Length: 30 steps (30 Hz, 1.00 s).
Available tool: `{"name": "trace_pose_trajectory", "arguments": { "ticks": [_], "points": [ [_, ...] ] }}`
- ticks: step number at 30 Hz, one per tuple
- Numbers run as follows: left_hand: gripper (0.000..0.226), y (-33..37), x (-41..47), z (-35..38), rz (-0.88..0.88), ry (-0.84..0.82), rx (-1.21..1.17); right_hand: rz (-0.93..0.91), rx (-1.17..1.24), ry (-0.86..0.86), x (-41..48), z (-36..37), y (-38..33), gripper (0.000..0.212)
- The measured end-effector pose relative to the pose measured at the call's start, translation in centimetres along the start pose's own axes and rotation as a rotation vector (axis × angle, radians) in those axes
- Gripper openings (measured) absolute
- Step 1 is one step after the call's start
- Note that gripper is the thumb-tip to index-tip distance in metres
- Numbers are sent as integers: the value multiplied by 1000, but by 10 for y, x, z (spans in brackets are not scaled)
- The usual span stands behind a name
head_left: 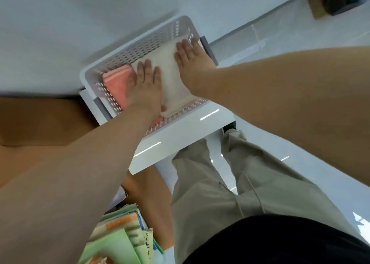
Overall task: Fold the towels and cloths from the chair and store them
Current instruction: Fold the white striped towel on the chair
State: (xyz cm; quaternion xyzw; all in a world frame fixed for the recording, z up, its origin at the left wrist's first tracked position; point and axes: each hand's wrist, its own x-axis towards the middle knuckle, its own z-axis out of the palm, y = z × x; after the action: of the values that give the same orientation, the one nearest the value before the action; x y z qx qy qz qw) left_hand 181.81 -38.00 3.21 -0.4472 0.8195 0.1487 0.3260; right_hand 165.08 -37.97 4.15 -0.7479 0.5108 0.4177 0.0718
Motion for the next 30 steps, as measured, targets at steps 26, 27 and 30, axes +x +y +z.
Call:
{"name": "trace_pose_trajectory", "arguments": {
  "ticks": [26,27,30],
  "points": [
    [34,211,-150,-259,244,259,-315,463,1434,365,-330,13,189,36],
    [34,235,-152,-271,262,283,-290,497,1462,387,-345,26,205,35],
    [32,305,-156,-299,285,322,-268,569,1492,457,-397,71,250,34]
  ]
}}
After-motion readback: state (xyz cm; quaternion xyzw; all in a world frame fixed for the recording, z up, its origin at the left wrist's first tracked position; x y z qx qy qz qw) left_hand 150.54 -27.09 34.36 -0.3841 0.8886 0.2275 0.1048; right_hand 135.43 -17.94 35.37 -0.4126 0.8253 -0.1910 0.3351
